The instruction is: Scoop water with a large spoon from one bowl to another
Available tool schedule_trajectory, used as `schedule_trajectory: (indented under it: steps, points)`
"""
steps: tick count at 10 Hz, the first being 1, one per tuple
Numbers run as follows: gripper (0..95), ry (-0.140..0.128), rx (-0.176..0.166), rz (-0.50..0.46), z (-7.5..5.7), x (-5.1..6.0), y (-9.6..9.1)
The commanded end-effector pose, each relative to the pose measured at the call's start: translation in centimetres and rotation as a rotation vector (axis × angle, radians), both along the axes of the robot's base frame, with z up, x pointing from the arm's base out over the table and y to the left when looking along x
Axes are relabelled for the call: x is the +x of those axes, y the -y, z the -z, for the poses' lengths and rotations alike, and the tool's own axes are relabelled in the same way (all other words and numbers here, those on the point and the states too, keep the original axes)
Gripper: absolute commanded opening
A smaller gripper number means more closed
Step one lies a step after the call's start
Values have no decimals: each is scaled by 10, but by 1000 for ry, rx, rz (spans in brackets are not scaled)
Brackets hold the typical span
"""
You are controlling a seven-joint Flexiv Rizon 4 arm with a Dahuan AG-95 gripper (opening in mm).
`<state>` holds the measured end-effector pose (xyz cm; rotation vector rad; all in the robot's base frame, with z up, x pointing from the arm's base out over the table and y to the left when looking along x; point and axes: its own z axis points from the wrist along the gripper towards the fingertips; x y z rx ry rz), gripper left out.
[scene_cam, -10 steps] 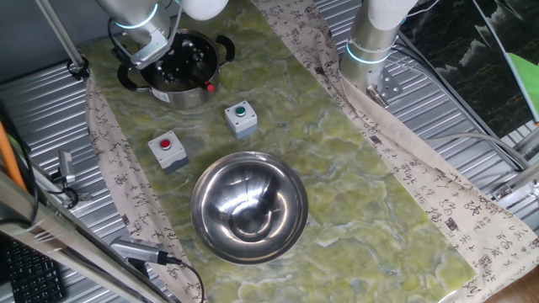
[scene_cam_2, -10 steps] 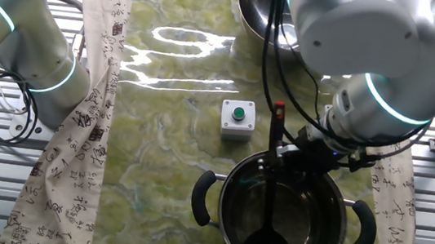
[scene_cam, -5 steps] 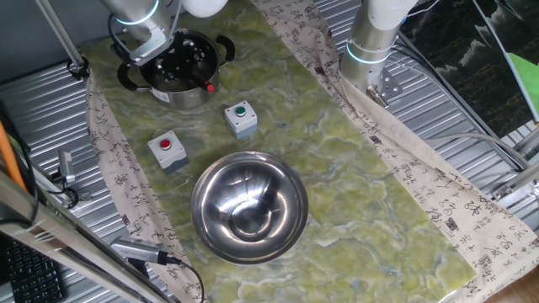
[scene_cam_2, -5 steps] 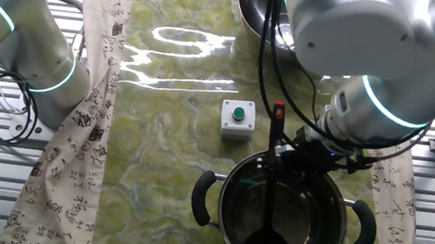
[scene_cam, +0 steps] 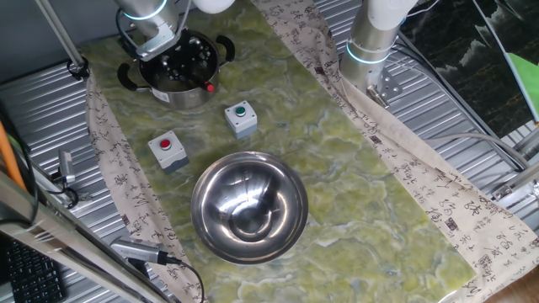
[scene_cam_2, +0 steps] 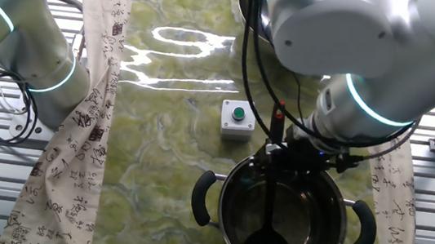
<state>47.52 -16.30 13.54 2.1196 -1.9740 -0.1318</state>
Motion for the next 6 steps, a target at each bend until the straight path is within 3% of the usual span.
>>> schedule_trajectory:
  steps: [1,6]
  points:
    - [570,6,6,9,1,-1,0]
    - [570,22,2,23,6,-6,-8]
